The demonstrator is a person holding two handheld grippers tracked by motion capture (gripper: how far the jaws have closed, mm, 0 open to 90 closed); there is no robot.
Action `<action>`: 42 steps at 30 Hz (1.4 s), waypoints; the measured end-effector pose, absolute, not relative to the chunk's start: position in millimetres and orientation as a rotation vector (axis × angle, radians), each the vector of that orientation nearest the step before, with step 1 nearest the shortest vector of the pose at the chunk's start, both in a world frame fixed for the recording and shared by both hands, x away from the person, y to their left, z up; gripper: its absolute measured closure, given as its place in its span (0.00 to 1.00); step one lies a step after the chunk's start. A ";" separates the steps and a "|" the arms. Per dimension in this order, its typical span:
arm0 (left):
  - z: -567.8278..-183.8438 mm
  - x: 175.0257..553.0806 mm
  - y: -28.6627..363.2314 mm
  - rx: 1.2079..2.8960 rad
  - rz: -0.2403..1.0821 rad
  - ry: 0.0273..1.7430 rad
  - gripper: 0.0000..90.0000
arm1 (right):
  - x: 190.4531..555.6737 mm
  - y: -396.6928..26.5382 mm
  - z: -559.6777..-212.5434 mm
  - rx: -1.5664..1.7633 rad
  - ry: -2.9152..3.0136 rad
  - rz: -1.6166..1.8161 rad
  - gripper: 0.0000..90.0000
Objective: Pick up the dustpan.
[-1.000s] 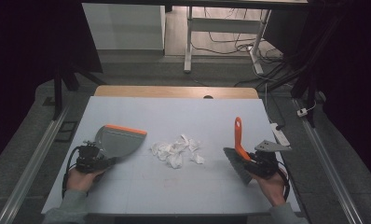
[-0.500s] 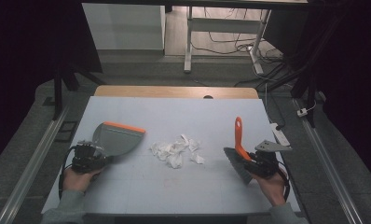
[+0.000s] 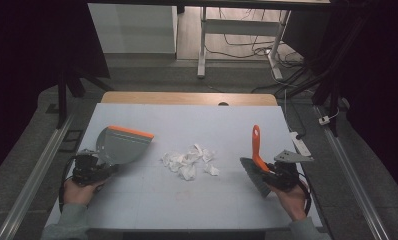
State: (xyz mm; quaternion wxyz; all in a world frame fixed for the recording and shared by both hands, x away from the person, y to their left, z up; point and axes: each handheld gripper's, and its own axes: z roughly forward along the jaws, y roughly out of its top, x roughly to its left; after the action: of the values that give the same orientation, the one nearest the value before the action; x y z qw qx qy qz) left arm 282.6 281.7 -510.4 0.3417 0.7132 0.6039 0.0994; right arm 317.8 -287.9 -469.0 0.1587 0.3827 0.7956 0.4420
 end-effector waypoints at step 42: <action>-472.3 257.2 315.1 1.893 0.317 1.287 0.68 | 317.1 -291.0 -465.9 1.086 2.246 1.286 0.78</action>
State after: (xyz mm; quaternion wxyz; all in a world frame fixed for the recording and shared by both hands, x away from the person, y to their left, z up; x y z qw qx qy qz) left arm 257.2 315.1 -472.3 0.4033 0.7495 0.5097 0.1255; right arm 317.1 -291.0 -465.9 0.1668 0.3816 0.7890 0.4518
